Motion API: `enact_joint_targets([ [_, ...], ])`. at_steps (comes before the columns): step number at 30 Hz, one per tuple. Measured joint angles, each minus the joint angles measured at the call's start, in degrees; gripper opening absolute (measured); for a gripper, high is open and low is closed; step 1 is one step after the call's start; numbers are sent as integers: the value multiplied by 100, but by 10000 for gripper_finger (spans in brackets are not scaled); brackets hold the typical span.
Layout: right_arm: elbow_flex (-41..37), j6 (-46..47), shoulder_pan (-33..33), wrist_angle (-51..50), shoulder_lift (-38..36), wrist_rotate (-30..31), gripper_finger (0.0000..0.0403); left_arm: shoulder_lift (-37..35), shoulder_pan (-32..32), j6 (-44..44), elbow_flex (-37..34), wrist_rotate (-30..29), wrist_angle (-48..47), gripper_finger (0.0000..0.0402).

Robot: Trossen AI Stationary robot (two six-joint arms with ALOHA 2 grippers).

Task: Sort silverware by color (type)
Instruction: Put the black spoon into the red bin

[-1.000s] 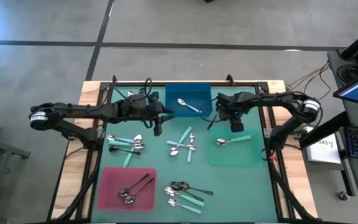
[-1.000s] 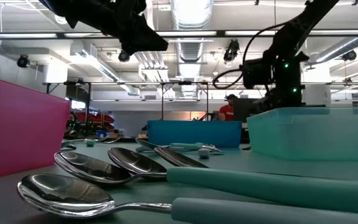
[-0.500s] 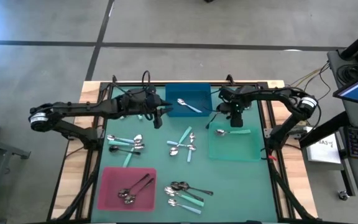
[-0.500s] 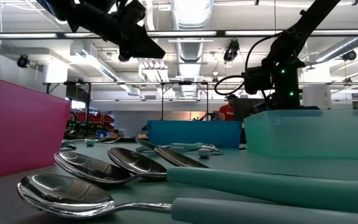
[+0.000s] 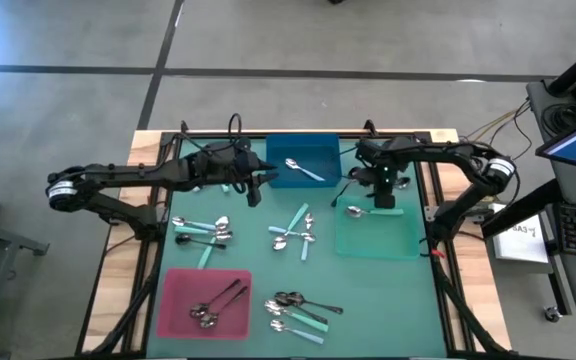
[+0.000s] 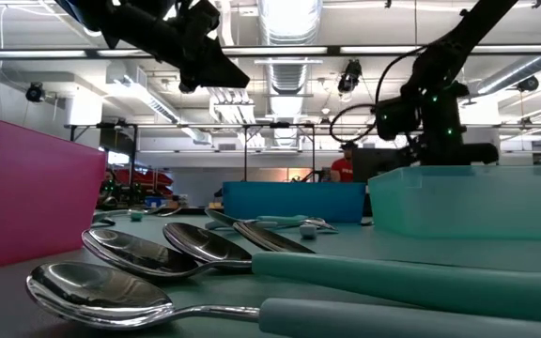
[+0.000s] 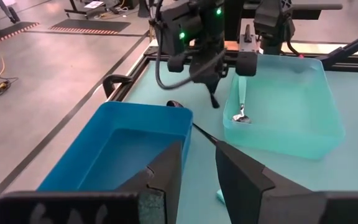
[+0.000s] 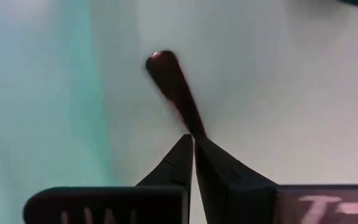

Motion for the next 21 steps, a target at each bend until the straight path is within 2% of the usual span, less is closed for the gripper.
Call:
enact_joint_targets([
  [8,2,240,0,-32,-983,-100,8,-3,0,0,-2,0,-47,84],
  [12,-5,718,0,-117,-1386,-79,8,-3,0,-2,-2,4,-320,84],
  [18,-20,1005,0,-186,-1420,11,8,-1,0,-59,-2,4,-435,84],
  [21,-20,1233,0,-212,-1306,-175,10,-1,0,-107,-2,4,-435,84],
])
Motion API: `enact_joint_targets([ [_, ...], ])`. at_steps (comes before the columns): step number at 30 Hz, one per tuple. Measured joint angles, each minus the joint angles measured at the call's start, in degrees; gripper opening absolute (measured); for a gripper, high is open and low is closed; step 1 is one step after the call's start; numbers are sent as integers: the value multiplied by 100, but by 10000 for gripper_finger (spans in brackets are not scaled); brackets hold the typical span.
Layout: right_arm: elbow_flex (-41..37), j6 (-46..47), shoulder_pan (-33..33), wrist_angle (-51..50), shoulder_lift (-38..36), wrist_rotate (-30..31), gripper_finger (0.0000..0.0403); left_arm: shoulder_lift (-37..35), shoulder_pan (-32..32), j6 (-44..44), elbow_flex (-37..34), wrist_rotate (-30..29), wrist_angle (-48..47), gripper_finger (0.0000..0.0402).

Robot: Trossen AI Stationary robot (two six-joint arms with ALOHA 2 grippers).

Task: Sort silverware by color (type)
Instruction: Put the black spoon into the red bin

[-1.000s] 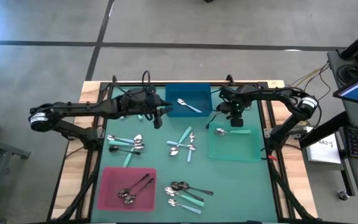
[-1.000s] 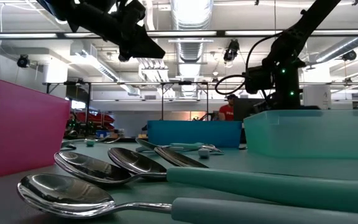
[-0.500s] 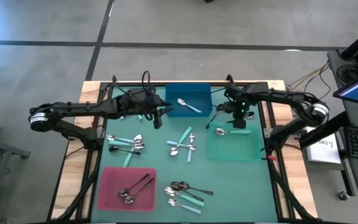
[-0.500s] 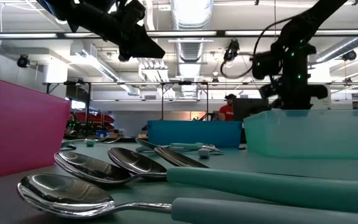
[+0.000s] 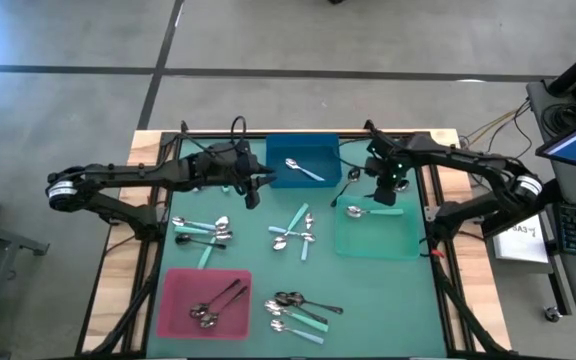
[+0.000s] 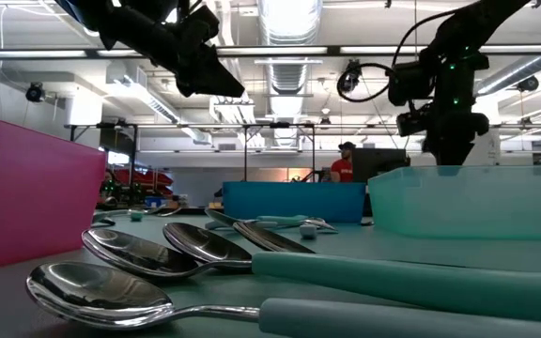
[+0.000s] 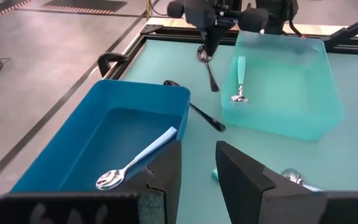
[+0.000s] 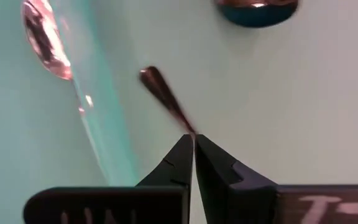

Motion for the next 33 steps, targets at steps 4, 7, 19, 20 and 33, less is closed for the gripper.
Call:
enact_joint_targets([
  [4,0,129,42,-133,165,-590,19,0,0,-2,0,0,-7,84],
  [7,0,145,150,-339,264,-1010,18,0,0,-2,0,0,-9,84],
  [19,0,427,1151,-786,237,-1086,9,0,0,-2,0,-2,-52,84],
  [20,0,448,1201,-778,237,-989,9,0,0,-2,0,-2,-52,84],
  [33,2,110,658,-745,226,-294,33,0,0,-4,0,-2,-87,84],
])
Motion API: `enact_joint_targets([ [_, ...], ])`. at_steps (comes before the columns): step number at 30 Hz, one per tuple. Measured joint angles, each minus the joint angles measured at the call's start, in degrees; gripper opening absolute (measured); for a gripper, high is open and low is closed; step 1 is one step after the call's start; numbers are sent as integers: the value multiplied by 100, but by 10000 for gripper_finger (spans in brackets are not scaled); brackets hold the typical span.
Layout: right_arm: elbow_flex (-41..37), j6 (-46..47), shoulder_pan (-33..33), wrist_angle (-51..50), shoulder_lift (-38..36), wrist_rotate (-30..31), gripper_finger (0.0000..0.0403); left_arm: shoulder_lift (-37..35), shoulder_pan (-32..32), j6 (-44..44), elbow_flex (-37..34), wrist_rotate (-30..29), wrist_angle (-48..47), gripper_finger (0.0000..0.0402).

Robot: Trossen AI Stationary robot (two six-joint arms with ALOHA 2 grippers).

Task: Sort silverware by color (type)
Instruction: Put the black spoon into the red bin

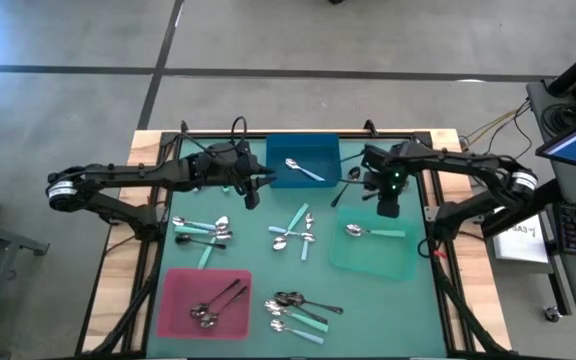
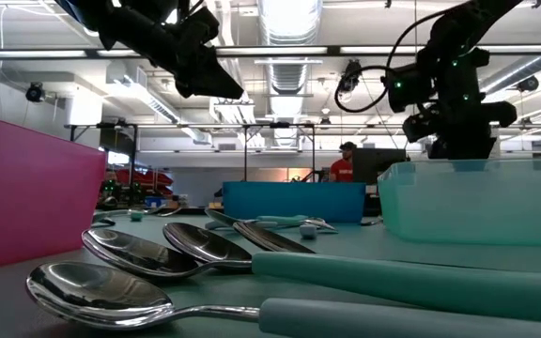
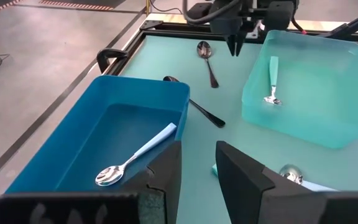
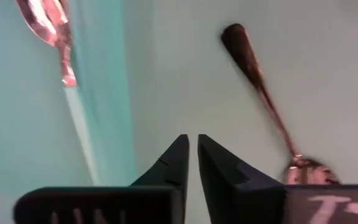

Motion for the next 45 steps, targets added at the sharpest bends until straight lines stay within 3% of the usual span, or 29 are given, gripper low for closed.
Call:
enact_joint_targets([
  [7,2,-1105,-177,23,296,38,100,0,0,0,0,-2,2,84],
  [13,2,-1614,-196,402,703,1355,136,0,0,11,0,-4,7,84],
  [17,2,-1907,-308,457,940,1372,140,0,-2,50,0,-7,9,84],
  [28,26,-2096,-592,694,1720,1369,115,0,0,149,0,-11,66,84],
  [33,20,-2039,-608,746,1896,1373,81,0,0,118,0,-11,61,84],
  [38,17,-1686,-610,768,1967,1370,19,0,-1,114,0,-11,75,84],
  [45,52,-1241,-610,739,1643,1346,10,-2,0,193,-2,-20,172,84],
])
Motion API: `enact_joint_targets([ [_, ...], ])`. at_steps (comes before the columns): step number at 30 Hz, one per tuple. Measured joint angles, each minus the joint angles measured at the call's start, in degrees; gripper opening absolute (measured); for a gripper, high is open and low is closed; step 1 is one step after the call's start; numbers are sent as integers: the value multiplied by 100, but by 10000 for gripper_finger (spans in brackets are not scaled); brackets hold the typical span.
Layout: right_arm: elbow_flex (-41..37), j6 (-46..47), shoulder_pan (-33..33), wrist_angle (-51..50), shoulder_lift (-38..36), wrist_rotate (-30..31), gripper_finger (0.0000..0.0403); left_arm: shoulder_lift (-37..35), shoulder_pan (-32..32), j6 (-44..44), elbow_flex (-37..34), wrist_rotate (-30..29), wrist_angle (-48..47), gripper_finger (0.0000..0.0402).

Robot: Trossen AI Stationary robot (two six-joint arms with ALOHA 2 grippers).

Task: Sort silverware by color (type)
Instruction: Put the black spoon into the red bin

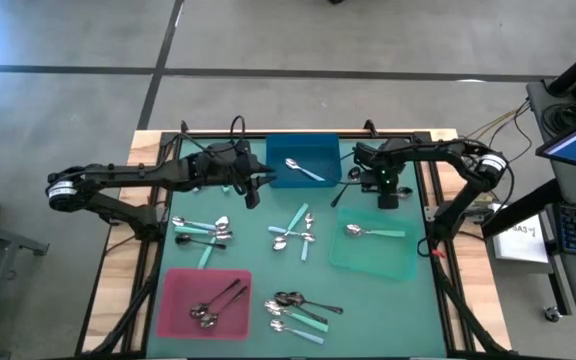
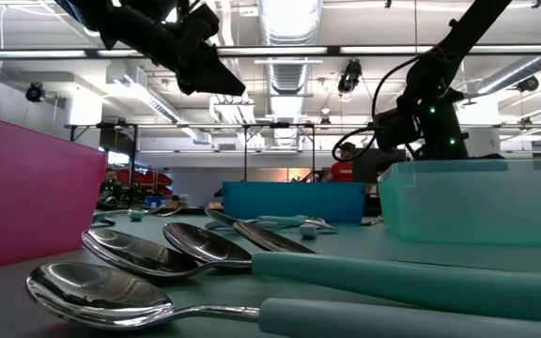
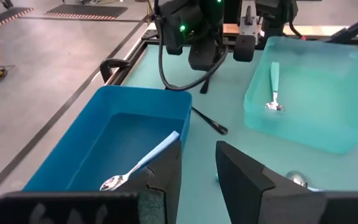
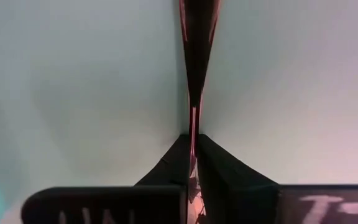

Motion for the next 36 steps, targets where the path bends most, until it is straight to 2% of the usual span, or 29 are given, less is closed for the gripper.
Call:
enact_joint_targets([
  [8,315,961,27,203,-1088,-81,9,0,-11,-234,0,-3,-217,84],
  [11,405,1483,152,752,-1532,-181,9,0,-31,-189,0,121,-50,84],
  [14,396,1835,385,1556,-1894,-492,9,0,-40,-52,-119,502,550,84],
  [18,388,2009,932,2888,-2115,-561,9,0,-41,-40,-542,745,1807,84],
  [22,388,1855,1560,4143,-2039,-324,9,33,-41,-116,-1053,621,3127,84],
  [25,388,1560,2030,5157,-1895,99,9,170,-40,-499,-1382,336,4154,84],
  [28,388,1249,2394,5989,-1690,230,9,387,-58,-675,-1615,320,4992,84],
  [32,402,1245,2717,6819,-1381,384,9,733,-141,-851,-1617,328,5590,84],
  [36,429,1078,2987,7462,-1004,1023,9,1067,-241,-833,-1431,286,5663,84],
])
